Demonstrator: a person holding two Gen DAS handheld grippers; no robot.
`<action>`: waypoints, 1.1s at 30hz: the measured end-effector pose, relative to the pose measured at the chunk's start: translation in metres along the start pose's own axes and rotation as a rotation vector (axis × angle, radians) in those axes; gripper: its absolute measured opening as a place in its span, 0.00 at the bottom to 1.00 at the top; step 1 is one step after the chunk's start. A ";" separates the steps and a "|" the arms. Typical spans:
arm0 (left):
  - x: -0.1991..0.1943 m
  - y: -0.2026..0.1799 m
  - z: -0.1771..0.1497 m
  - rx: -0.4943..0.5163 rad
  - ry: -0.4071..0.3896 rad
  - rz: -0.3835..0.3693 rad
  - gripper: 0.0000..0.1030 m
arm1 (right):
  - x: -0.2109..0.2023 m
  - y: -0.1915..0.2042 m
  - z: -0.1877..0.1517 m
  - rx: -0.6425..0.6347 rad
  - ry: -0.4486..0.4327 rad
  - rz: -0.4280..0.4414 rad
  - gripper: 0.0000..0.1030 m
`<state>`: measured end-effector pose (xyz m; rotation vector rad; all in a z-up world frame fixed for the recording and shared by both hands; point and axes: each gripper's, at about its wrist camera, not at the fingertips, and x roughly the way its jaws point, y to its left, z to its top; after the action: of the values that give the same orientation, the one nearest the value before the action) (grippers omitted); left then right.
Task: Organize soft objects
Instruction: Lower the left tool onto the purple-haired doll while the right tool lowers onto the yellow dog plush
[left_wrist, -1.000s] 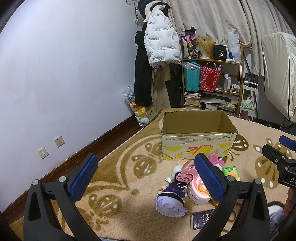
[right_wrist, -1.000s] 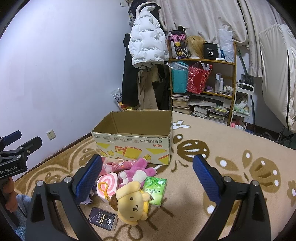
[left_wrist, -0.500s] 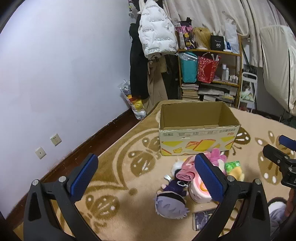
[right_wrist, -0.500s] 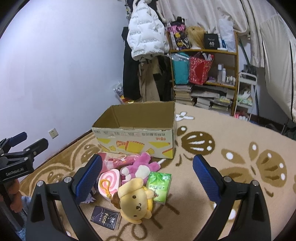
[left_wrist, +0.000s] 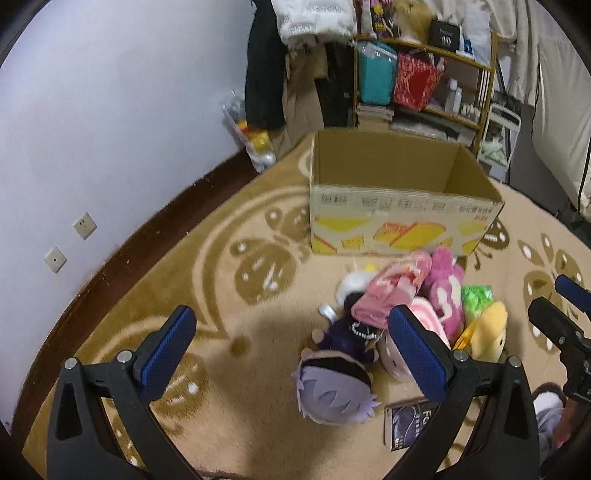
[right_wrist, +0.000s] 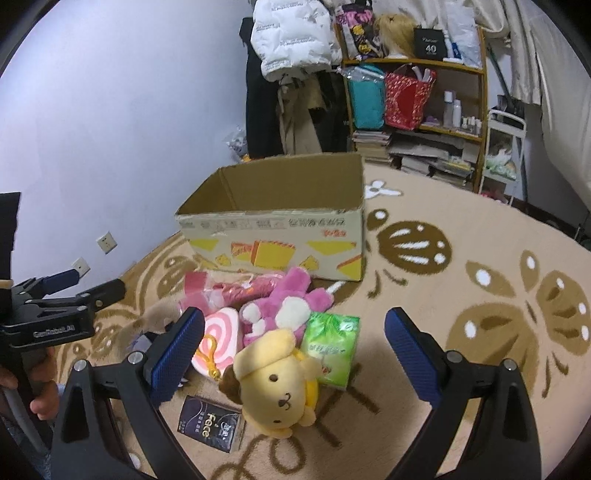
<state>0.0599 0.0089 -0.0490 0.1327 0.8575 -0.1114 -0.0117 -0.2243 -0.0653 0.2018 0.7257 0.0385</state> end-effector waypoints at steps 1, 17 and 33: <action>0.004 -0.001 -0.001 0.005 0.018 -0.005 1.00 | 0.002 0.001 -0.001 -0.005 0.007 0.000 0.99; 0.072 -0.018 -0.024 0.035 0.293 -0.025 1.00 | 0.053 0.008 -0.025 -0.048 0.217 0.031 0.79; 0.111 -0.041 -0.046 0.154 0.385 0.035 0.92 | 0.071 0.005 -0.034 -0.012 0.311 0.052 0.63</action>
<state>0.0917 -0.0287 -0.1659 0.3205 1.2302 -0.1209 0.0190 -0.2056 -0.1361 0.2052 1.0295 0.1260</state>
